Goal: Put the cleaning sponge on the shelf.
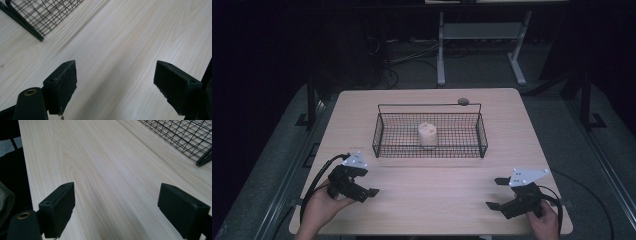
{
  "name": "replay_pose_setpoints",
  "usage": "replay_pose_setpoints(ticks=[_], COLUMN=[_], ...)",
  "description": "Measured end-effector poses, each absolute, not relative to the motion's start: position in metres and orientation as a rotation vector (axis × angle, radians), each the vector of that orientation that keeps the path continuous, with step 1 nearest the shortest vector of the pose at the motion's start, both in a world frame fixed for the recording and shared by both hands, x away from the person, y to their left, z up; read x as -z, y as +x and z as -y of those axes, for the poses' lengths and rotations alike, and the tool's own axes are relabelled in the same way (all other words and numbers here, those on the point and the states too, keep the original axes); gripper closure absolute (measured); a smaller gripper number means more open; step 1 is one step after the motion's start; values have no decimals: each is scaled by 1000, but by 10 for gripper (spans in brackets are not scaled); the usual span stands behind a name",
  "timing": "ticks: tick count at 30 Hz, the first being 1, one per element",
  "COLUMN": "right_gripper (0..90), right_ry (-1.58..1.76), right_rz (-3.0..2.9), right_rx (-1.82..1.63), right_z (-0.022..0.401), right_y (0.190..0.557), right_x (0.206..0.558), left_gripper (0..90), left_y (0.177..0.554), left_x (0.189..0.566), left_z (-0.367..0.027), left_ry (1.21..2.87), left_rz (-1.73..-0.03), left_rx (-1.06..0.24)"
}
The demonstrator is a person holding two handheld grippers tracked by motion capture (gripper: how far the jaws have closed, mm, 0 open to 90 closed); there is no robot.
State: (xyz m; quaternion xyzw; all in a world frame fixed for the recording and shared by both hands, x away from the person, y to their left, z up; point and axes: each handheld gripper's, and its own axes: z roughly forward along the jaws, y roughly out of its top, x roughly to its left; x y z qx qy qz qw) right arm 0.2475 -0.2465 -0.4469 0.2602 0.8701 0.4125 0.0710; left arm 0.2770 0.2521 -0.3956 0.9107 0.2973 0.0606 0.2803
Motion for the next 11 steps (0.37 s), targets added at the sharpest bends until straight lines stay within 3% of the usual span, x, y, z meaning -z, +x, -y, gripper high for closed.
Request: replay_pose_setpoints(ticks=[11], right_gripper=[138], right_ry=[790], right_rz=[-2616], right_rx=[-1235], right_z=[246], right_y=[246], right_x=[447], left_gripper=[183], left_y=[258], left_x=[406], left_z=[-265], left_ry=[2408], left_rz=[-805], left_rx=[-159])
